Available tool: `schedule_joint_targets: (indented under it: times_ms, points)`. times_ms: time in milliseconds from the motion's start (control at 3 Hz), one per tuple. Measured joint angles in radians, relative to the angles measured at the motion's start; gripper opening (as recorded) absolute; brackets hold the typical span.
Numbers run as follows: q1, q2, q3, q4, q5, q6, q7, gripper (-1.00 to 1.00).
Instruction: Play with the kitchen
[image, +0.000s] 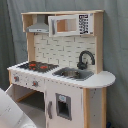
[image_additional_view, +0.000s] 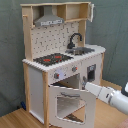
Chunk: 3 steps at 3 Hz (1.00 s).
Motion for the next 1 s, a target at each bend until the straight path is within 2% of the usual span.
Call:
schedule_joint_targets:
  times_ms: [1000]
  points:
    - [-0.099,-0.08,0.127,-0.003,0.002,0.016,0.292,1.0]
